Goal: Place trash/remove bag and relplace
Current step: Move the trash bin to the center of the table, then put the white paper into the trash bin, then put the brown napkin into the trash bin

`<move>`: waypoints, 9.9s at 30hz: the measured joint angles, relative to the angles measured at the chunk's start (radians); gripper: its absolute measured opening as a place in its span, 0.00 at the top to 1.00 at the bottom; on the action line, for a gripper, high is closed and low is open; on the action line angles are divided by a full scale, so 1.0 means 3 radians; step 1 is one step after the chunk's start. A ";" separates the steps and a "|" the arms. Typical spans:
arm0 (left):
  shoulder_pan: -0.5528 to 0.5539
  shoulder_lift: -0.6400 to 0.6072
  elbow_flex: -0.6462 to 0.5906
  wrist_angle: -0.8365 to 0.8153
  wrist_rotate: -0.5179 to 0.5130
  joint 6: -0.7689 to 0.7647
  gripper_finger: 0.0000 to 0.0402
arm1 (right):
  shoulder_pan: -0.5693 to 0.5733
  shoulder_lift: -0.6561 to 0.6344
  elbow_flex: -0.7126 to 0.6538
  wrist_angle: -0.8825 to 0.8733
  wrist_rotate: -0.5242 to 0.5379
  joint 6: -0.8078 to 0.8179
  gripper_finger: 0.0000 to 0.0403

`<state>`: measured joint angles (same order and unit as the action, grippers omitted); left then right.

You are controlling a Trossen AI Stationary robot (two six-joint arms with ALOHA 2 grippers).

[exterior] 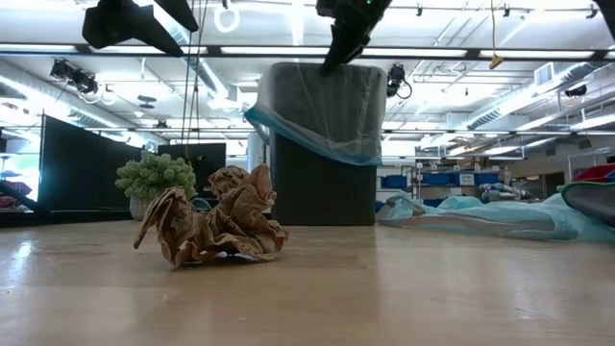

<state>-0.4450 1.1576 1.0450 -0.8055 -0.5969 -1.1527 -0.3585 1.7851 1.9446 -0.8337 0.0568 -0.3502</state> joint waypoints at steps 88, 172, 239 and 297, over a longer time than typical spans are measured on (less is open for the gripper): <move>-0.0874 0.0530 -0.1318 0.0123 0.1560 -0.0382 0.50 | 0.1515 -0.0314 0.0165 0.0907 0.0937 0.0142 0.71; 0.1271 0.0741 0.1653 0.0591 0.0214 0.2887 0.81 | 0.1891 -0.0838 0.0164 -0.0384 0.1229 0.1357 0.72; -0.0856 0.1606 0.2392 -0.1729 0.0023 0.0957 0.47 | 0.2918 0.0145 -0.0717 0.1674 0.0607 0.1666 0.64; -0.1425 0.2220 0.2392 -0.2548 0.0412 -0.0620 0.47 | 0.2442 0.1297 -0.1050 0.1262 0.0273 0.2772 0.77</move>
<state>-0.8725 1.8236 1.7626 -1.5699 -0.4732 -1.3388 0.3742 2.1742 1.6296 -0.4550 0.1388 0.4815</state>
